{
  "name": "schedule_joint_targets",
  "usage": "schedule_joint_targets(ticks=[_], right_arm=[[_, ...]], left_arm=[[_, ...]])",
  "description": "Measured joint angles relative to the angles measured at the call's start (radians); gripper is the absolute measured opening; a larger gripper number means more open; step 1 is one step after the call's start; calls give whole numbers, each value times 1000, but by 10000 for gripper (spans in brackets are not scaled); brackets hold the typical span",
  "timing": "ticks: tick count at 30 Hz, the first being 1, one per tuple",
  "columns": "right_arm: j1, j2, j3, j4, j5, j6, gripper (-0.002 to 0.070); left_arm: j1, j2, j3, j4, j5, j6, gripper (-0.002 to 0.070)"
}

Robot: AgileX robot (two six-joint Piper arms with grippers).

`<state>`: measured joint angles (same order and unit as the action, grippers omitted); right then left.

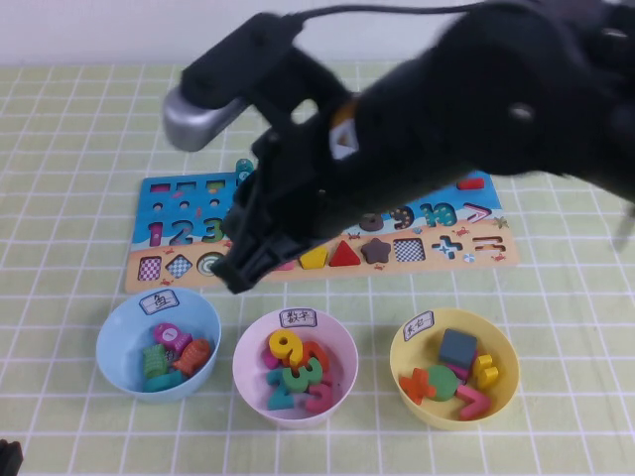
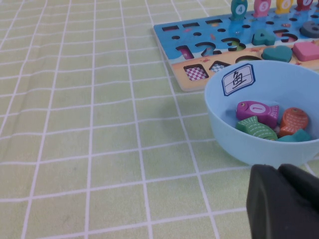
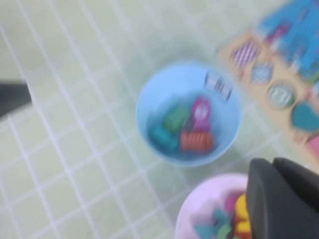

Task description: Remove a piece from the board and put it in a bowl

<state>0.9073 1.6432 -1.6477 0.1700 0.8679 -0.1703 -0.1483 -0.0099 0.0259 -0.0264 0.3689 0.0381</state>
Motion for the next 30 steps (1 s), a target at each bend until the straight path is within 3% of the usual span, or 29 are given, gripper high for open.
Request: schedule_joint_targets(ticks=[10,16,24,30], right_arm=[[0,-277,462,2,-420,-10,-16],[0,-428,651,-3,-402,-10,-16],[0,-597,692,-48,-195,-10,-17],[0,-661,819,-57,-405,-10,-17]], left_arm=[[0,0,0,0,0,0,-5],[0,0,0,0,0,0,-5],[0,0,0,0,0,0,-5],[0,0,0,0,0,0,-5]])
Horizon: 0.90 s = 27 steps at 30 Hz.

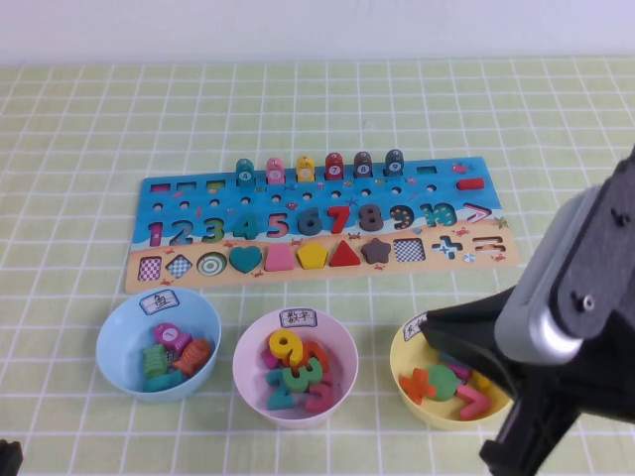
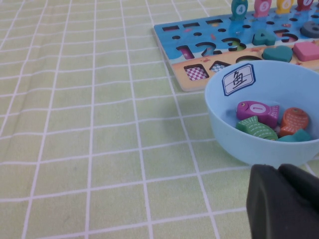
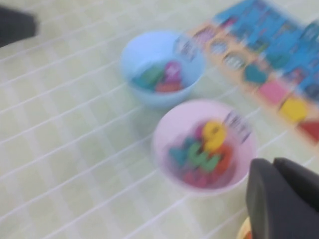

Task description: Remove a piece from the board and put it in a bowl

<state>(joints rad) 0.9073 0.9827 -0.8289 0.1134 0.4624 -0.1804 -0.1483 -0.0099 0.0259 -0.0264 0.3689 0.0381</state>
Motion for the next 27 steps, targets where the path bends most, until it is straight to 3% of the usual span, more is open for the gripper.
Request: schedule_joint_targets(ticks=[7,10,19,27], right_arm=[[-32,0,254,-48,-462,0,-17],[-65,-15,335,-48,-549,0,-17],[-307,-155,491,-49,-605,0,-17],[-564,-468,652,-51,-590,0,-17]], left_arm=[[0,0,0,0,0,0,-5],[0,0,0,0,0,0,-5],[0,0,0,0,0,0,-5],[0,0,0,0,0,0,-5]])
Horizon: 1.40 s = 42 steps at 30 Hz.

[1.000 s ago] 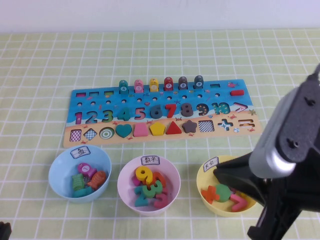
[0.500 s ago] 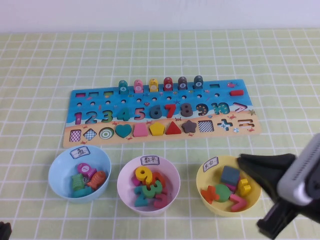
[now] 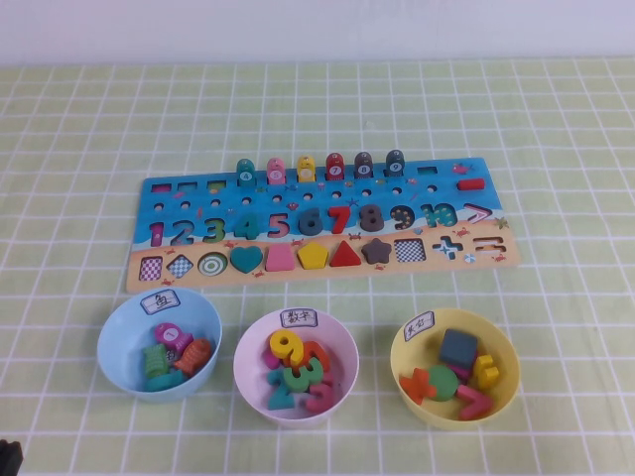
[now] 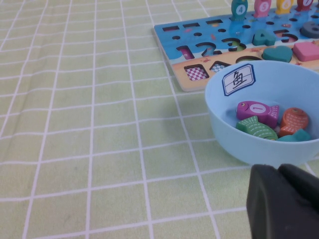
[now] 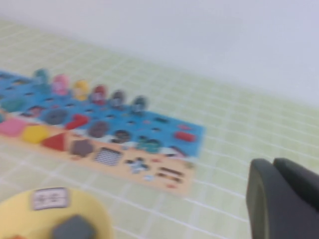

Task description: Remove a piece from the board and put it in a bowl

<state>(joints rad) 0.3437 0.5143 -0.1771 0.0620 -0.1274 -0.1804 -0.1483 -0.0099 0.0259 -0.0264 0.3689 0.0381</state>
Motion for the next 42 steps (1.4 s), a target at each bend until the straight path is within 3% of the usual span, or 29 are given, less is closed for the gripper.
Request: schedule_joint_targets(ticks=[8,14,25,42], right_arm=[[-245,-400,197,0,58,0,-17],[-344,-522,203,0,204,0,-17],[-352,-522,203,48,468,0,-17],[-352,-522,203,55,493,0,-17]], left_arm=[[0,0,0,0,0,0,-5],[0,0,0,0,0,0,-5],[0,0,0,0,0,0,-5],[0,0,0,0,0,0,-5]])
